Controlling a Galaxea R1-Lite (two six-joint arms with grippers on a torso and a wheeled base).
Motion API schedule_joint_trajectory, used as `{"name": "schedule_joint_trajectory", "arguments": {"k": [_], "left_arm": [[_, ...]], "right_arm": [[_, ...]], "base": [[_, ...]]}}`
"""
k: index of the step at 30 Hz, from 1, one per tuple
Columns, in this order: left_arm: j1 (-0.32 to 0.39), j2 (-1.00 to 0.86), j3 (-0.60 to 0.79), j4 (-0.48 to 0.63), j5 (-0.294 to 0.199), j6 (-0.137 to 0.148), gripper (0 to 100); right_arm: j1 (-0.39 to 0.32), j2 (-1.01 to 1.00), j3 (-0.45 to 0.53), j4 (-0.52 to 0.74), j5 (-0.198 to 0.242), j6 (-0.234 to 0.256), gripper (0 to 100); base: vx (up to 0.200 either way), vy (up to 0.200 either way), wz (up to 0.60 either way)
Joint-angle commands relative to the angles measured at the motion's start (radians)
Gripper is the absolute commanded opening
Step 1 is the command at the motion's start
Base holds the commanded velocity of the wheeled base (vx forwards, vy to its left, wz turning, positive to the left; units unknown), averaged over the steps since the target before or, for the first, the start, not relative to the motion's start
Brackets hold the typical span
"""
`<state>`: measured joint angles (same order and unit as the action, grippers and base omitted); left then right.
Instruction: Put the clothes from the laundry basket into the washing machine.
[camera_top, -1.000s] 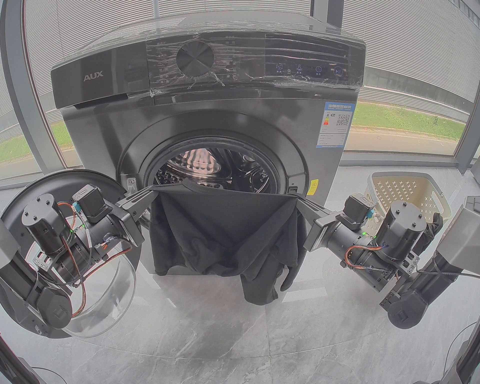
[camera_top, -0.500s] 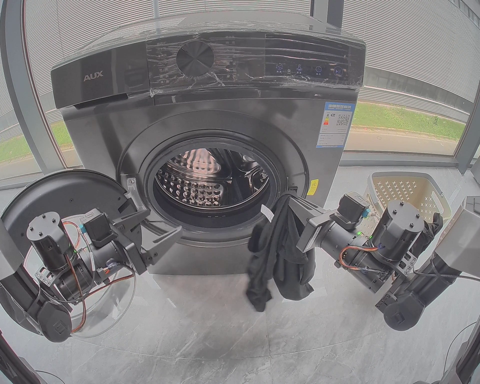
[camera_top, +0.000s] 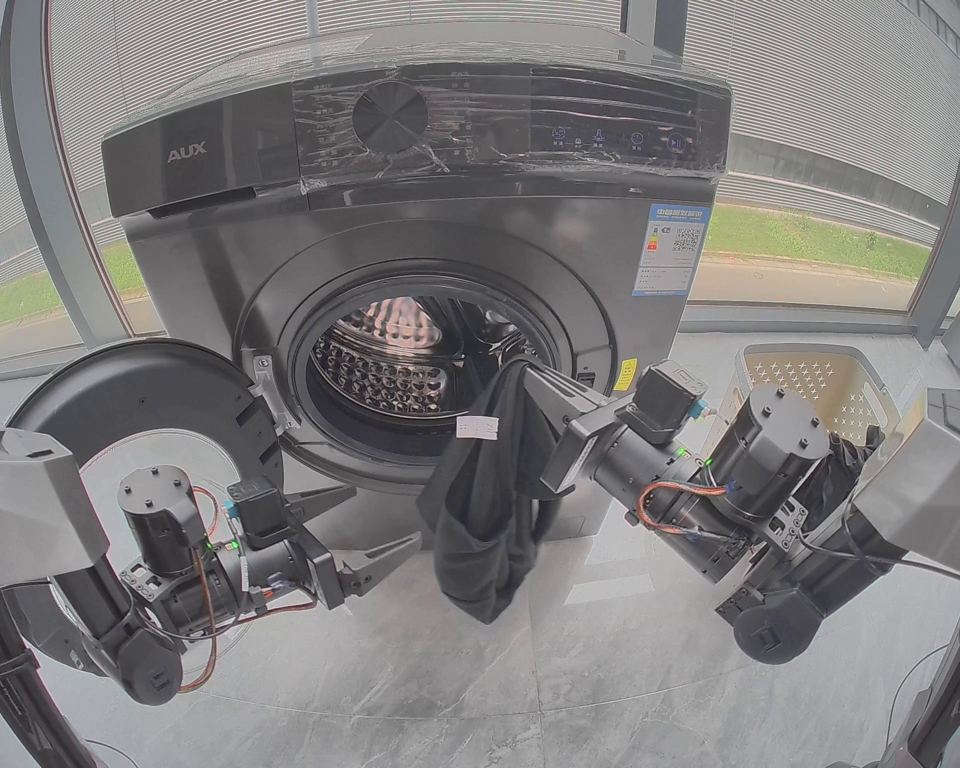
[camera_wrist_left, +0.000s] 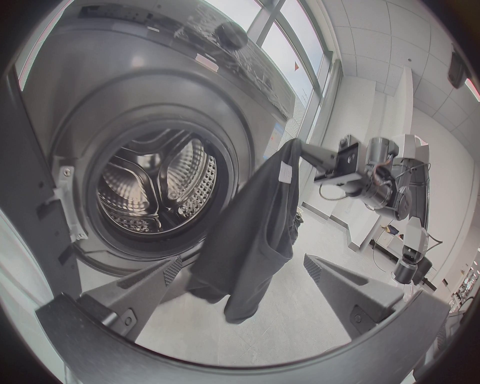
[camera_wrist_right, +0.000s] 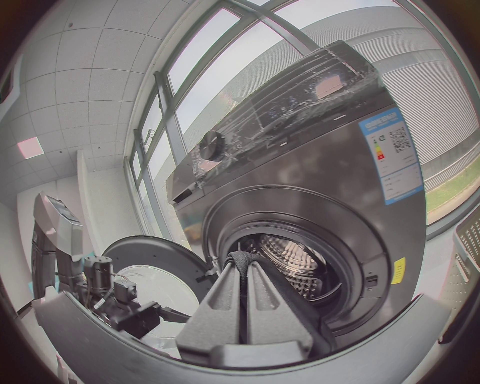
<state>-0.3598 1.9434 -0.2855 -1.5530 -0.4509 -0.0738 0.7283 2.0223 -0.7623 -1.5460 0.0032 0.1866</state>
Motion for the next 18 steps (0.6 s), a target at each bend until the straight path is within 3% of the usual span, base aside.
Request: {"name": "schedule_joint_trajectory", "arguments": {"k": [1, 4, 8, 18], "left_arm": [[-0.038, 0.123, -0.069, -0.001, 0.012, 0.014, 100], [-0.033, 0.187, -0.129, -0.002, 0.026, 0.039, 100], [-0.036, 0.253, -0.201, -0.001, 0.066, 0.042, 100], [-0.051, 0.364, -0.346, -0.001, 0.101, 0.042, 100]], "right_arm": [[0.049, 0.018, -0.022, 0.0, 0.018, 0.002, 0], [0.08, 0.018, -0.025, 0.0, 0.02, 0.002, 0], [0.117, 0.019, -0.035, -0.002, 0.018, 0.004, 0], [0.164, 0.027, -0.045, -0.002, 0.014, 0.005, 0]], "base": [[0.0, 0.0, 0.0], [0.0, 0.0, 0.0], [0.0, 0.0, 0.0], [0.0, 0.0, 0.0]]}}
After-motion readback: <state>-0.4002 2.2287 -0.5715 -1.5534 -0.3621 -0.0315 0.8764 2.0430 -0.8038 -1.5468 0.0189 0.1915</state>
